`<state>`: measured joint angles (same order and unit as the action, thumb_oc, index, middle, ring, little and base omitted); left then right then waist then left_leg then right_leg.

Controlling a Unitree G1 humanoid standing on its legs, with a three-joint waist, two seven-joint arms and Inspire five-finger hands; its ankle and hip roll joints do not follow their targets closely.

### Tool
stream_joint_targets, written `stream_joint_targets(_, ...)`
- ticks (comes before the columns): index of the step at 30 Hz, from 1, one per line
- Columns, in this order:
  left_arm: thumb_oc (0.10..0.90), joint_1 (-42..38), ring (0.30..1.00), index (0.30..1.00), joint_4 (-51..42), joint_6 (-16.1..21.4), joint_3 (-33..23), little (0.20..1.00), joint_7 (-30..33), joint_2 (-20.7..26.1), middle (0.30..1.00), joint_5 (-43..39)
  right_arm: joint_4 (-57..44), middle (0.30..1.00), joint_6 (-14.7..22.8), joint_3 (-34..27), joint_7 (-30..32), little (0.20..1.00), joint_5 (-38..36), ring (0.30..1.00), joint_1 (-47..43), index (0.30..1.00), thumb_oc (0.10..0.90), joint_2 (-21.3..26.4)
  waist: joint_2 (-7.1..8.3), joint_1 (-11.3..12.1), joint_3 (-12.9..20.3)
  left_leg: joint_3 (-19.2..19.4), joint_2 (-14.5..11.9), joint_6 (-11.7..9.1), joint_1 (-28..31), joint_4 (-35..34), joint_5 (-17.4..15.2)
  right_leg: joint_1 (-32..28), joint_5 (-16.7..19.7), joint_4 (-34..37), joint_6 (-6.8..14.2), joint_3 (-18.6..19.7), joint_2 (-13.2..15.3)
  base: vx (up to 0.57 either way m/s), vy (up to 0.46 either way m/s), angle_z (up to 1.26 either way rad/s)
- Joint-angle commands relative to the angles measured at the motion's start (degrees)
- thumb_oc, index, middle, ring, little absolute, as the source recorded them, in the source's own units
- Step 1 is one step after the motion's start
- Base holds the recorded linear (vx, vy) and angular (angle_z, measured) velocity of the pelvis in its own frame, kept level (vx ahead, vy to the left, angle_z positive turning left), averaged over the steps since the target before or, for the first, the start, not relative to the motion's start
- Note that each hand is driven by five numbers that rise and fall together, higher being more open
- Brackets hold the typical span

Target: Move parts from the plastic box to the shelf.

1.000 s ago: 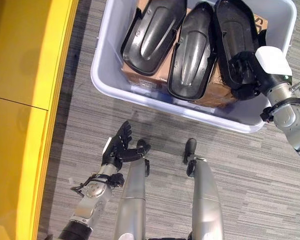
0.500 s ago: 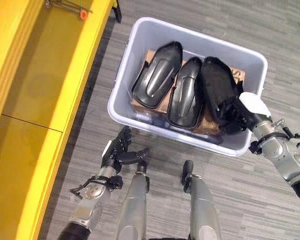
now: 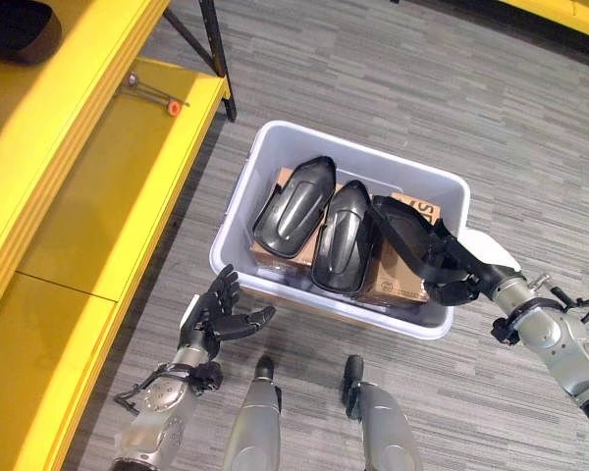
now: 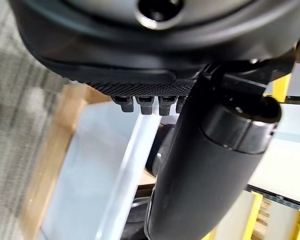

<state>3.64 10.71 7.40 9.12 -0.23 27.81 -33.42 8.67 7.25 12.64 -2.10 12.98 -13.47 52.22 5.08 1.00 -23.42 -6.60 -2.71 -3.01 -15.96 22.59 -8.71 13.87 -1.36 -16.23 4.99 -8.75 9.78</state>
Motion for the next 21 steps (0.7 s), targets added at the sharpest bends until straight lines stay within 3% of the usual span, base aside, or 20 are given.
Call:
stream_joint_targets(1, 0.900, 1.1, 1.000, 1.000, -3.3, 3.8, -0.1, 1.000, -2.0, -0.1, 1.000, 0.2, -3.5, 0.300, 3.2, -3.2, 2.1, 0.300, -1.3, 0.300, -1.3, 0.300, 0.400, 5.0, 1.23, 0.6, 9.8, 0.8, -2.3, -0.7, 3.0, -5.2, 0.6, -4.5, -5.5, 0.4, 2.8, -0.3, 0.9, 0.08, -0.001, 0.01)
stream_joint_targets(11, 0.900, 2.7, 1.000, 1.000, -2.7, 3.3, -0.3, 1.000, -2.5, -2.6, 1.000, 0.2, -7.4, 0.300, 3.8, -3.4, 2.1, 0.300, -0.1, 0.300, -7.3, 0.300, 0.400, 11.8, 1.34, 0.6, 17.0, 3.5, -2.9, -0.9, 11.2, -18.0, 5.3, -10.9, -0.6, 11.7, 3.9, -0.2, 0.5, 0.08, 0.007, -0.05)
stream_joint_targets(21, 0.900, 4.3, 1.000, 1.000, -3.1, 3.3, -0.7, 1.000, -2.4, -3.6, 1.000, 0.0, -7.4, 0.300, 3.4, 1.1, 2.7, 0.300, 0.5, 0.300, -16.2, 0.300, 0.400, 13.0, 0.99, 1.4, 20.2, 5.3, -2.9, -0.8, 14.3, -23.2, 7.3, -12.8, 2.0, 16.5, 4.8, 0.1, 1.0, 0.01, 0.008, -0.07)
